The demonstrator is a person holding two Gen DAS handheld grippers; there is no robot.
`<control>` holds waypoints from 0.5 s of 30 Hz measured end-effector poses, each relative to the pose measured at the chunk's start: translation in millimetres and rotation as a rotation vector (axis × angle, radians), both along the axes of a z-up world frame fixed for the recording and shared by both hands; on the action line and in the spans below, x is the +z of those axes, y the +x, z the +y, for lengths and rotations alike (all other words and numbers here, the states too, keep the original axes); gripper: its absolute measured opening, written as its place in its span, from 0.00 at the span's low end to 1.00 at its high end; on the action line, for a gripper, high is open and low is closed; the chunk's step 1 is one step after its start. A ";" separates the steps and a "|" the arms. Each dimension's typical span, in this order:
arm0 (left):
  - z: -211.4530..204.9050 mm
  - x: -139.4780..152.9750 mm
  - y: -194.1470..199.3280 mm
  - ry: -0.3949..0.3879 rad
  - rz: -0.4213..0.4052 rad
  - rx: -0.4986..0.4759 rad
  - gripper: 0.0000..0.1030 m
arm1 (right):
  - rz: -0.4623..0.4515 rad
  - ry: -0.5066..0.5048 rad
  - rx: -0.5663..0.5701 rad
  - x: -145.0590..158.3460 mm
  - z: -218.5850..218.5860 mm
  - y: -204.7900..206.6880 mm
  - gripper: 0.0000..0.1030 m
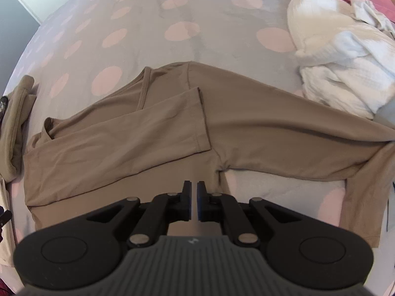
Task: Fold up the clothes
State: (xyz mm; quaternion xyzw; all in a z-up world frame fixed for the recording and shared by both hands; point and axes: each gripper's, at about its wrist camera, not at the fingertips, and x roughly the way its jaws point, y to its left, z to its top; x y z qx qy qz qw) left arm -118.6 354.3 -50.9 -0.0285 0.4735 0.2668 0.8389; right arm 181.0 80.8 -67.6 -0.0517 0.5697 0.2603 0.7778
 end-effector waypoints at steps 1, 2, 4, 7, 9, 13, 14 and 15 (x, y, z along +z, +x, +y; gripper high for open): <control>-0.1 0.3 -0.6 0.010 0.008 0.017 0.30 | -0.014 -0.003 -0.010 2.2 -6.3 0.0 0.08; 0.5 1.1 -1.7 0.010 0.006 0.030 0.30 | -0.028 -0.007 -0.023 4.3 -12.8 0.2 0.11; 2.2 2.5 -3.6 0.008 0.003 0.050 0.30 | -0.046 -0.010 -0.053 7.7 -27.5 1.9 0.13; 4.0 4.1 -5.7 0.021 0.010 0.066 0.30 | -0.052 -0.011 -0.115 9.4 -56.0 7.6 0.14; 5.9 4.3 -7.2 0.020 0.013 0.077 0.30 | -0.057 -0.014 -0.155 10.4 -74.5 11.5 0.17; 9.9 6.3 -8.1 -0.008 -0.002 0.110 0.30 | -0.069 -0.014 -0.220 14.6 -110.6 15.2 0.27; 9.3 7.6 -8.1 -0.010 -0.011 0.109 0.30 | -0.072 -0.012 -0.238 15.9 -119.3 16.2 0.28; 8.7 8.9 -8.1 -0.012 -0.019 0.108 0.30 | -0.079 -0.008 -0.260 18.5 -128.0 17.6 0.29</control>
